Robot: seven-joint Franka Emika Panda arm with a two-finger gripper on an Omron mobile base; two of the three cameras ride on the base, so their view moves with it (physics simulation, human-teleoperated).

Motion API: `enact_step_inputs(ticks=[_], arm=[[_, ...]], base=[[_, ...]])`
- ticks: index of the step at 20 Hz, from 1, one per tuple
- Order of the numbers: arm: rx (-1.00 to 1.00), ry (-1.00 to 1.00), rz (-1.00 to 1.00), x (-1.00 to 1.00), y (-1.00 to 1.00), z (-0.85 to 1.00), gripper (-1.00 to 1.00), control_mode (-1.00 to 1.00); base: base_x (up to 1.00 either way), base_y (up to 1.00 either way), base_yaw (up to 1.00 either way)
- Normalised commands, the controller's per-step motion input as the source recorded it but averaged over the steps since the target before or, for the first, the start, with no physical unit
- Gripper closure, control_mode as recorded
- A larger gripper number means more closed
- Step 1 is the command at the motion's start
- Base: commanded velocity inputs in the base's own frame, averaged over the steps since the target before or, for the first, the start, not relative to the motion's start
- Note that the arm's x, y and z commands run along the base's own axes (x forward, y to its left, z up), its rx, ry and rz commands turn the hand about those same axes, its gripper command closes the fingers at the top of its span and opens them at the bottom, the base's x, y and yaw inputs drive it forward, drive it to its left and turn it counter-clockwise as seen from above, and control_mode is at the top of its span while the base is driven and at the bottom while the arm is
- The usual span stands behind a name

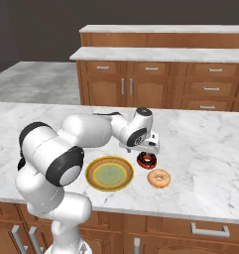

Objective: Place the pastries on the plates.

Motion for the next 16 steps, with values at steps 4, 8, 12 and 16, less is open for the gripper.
enact_step_inputs(ticks=[4,8,12,16], arm=[[0.00,0.00,0.00,0.21,0.00,-0.26,-1.00,-1.00],[0.00,0.00,0.00,0.23,0.00,-0.26,-1.00,-1.00],[0.00,0.00,0.00,0.22,0.00,-0.20,-1.00,-1.00],[0.00,0.00,0.00,0.26,-0.01,-0.15,-1.00,-1.00]], base=[[0.00,0.00,0.00],[0.00,0.00,0.00],[0.00,0.00,0.00],[0.00,0.00,0.00]])
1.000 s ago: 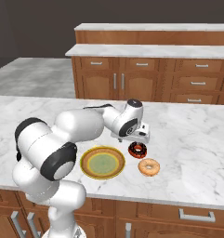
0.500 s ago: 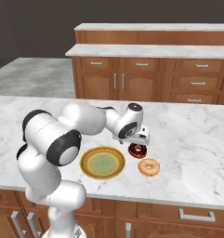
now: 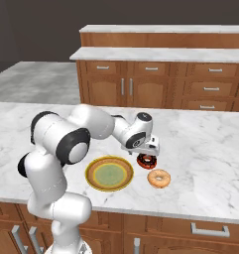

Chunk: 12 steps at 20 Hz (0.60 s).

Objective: Place the pastries on the plates.

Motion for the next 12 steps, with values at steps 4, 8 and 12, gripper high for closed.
enact_step_inputs(ticks=[4,8,12], arm=[[0.00,0.00,0.00,0.24,-0.01,-0.14,-1.00,-1.00],[0.00,0.00,0.00,0.15,0.00,-0.15,-1.00,-1.00],[0.00,0.00,0.00,0.05,-0.09,-0.18,-1.00,-1.00]], base=[[0.00,0.00,0.00],[0.00,0.00,0.00],[0.00,0.00,0.00]])
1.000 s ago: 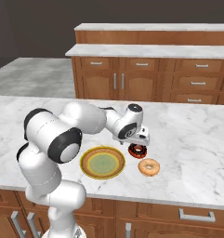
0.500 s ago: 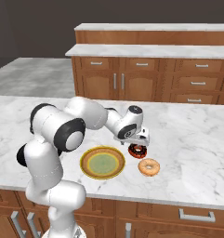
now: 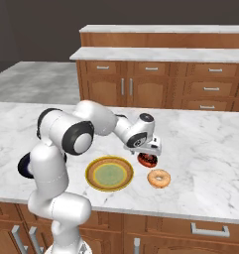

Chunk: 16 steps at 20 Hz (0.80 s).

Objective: Place the pastries on the plates.

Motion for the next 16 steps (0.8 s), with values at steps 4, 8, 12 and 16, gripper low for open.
enact_step_inputs(ticks=[4,8,12,16], arm=[[0.00,0.00,0.00,0.08,-0.08,-0.18,-1.00,-1.00],[0.00,0.00,0.00,0.02,-0.01,-0.23,-1.00,-1.00],[0.00,0.00,0.00,-0.09,0.00,-0.38,-1.00,-1.00],[0.00,0.00,0.00,-0.28,0.00,-0.43,-1.00,-1.00]], base=[[0.00,0.00,0.00],[0.00,0.00,0.00],[0.00,0.00,0.00],[0.00,0.00,0.00]])
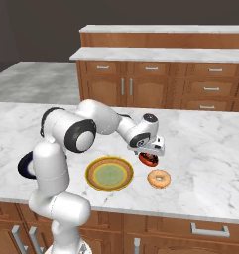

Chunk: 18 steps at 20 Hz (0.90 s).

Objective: Place the pastries on the plates.

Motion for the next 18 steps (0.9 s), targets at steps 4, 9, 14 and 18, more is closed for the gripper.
enact_step_inputs(ticks=[4,9,14,18], arm=[[0.00,0.00,0.00,-0.40,0.02,-0.47,-1.00,-1.00],[0.00,0.00,0.00,-0.45,0.15,-0.61,-1.00,-1.00],[0.00,0.00,0.00,-0.28,0.18,-0.58,-1.00,-1.00],[0.00,0.00,0.00,0.00,0.13,-0.56,1.00,-1.00]], base=[[0.00,0.00,0.00],[0.00,0.00,0.00],[0.00,0.00,0.00],[0.00,0.00,0.00]])
